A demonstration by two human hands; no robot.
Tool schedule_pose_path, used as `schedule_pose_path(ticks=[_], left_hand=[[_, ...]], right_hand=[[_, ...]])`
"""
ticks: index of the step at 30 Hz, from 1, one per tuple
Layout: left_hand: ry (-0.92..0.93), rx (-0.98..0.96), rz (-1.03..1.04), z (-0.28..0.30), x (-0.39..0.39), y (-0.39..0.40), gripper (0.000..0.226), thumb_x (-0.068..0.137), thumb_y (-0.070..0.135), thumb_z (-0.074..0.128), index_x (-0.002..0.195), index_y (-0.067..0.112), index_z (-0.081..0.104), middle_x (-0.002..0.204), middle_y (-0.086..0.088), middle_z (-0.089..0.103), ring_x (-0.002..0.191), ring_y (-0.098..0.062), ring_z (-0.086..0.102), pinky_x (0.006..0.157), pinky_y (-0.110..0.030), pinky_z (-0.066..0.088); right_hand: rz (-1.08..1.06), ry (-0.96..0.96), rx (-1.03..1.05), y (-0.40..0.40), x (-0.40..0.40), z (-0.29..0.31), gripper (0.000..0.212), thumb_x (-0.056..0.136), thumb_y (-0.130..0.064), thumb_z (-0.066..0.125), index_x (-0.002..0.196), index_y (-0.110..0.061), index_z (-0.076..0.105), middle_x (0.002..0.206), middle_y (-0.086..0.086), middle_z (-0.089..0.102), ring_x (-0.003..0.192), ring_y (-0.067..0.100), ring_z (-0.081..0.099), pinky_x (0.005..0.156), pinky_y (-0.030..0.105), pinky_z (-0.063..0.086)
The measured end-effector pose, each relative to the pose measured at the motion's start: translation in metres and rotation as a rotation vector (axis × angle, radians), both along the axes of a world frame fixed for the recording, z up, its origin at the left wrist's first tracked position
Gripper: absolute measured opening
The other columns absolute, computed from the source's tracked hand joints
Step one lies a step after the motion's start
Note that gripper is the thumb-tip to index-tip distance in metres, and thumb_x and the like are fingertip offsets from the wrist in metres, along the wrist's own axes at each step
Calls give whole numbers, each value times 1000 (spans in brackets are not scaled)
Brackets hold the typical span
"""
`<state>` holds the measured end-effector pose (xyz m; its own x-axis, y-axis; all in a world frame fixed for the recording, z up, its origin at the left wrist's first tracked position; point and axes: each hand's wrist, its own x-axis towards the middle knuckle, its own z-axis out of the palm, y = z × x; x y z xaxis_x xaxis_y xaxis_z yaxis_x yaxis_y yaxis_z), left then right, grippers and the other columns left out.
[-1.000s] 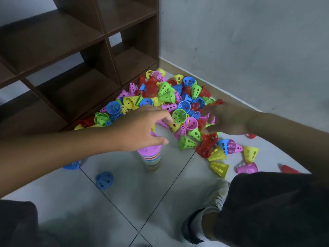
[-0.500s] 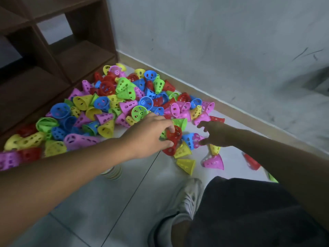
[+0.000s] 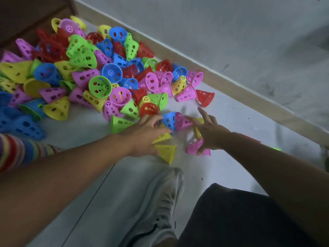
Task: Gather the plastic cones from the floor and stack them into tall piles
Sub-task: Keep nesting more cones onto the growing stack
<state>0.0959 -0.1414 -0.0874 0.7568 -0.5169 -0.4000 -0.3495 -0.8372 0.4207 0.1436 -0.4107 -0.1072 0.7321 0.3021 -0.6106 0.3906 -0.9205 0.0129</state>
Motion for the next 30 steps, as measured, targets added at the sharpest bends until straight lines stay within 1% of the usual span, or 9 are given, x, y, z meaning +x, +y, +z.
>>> schedule_pose_path(ticks=[3, 7, 10, 12, 15, 18, 21, 24, 30], left_hand=[[-58, 77, -110, -17, -5, -12, 88, 77, 49, 80, 149, 50, 30, 166, -1, -3, 152, -28, 1, 113, -46, 34], [-154, 164, -206, -35, -11, -24, 89, 74, 55, 79, 146, 50, 27, 166, -7, -3, 151, -38, 3, 99, -53, 49], [-182, 220, -199, -41, -11, -29, 88, 75, 58, 78, 146, 47, 27, 165, -10, 1, 150, -42, 4, 96, -53, 50], [-178, 239, -184, -42, -10, -30, 81, 78, 57, 76, 145, 44, 31, 165, -9, 2, 149, -42, 7, 96, -52, 50], [-144, 259, -187, -44, -10, -32, 77, 81, 55, 73, 145, 42, 33, 160, -9, 13, 143, -39, 19, 96, -49, 50], [-66, 262, -182, -41, -9, -32, 78, 83, 54, 73, 147, 40, 30, 149, -9, 22, 134, -35, 34, 91, -45, 49], [-25, 249, -172, -38, -5, -30, 80, 81, 52, 76, 146, 37, 33, 143, -8, 28, 126, -32, 45, 88, -43, 51], [-16, 226, -151, -39, -6, -26, 79, 77, 52, 78, 142, 35, 37, 135, -7, 36, 119, -33, 52, 89, -45, 54], [4, 162, -51, -44, -10, -13, 73, 73, 53, 81, 133, 33, 46, 125, -5, 40, 117, -33, 51, 86, -45, 54]], right_hand=[[169, -16, -50, 0, 6, -16, 156, 54, -65, 87, 153, -29, -28, 166, 16, -19, 145, 45, -30, 119, 68, 3], [149, -77, 22, -3, 10, -32, 167, 42, -64, 92, 148, -41, -36, 165, 16, -21, 147, 51, -20, 113, 71, 24], [193, -116, 24, -2, 5, -31, 160, 52, -58, 92, 143, -47, -39, 161, 15, -30, 149, 54, -9, 113, 66, 32], [263, -145, 23, 1, 5, -29, 152, 59, -57, 90, 143, -50, -37, 162, 18, -25, 148, 54, -4, 112, 62, 33], [346, -182, -6, 5, 5, -33, 143, 60, -59, 88, 150, -48, -23, 162, 23, -2, 144, 54, 13, 101, 58, 47], [383, -206, -36, 10, 7, -36, 124, 67, -56, 84, 155, -36, 0, 154, 19, 20, 137, 44, 27, 90, 50, 57], [330, -217, 4, 17, 7, -35, 105, 75, -40, 80, 154, -27, 13, 151, 18, 26, 134, 40, 32, 87, 45, 59], [252, -216, 21, 23, 6, -40, 101, 75, -32, 78, 153, -26, 13, 149, 14, 28, 133, 37, 32, 84, 40, 58], [3, -198, 138, 26, 5, -40, 83, 81, -18, 72, 147, -26, 23, 142, 7, 39, 128, 29, 35, 80, 33, 52]])
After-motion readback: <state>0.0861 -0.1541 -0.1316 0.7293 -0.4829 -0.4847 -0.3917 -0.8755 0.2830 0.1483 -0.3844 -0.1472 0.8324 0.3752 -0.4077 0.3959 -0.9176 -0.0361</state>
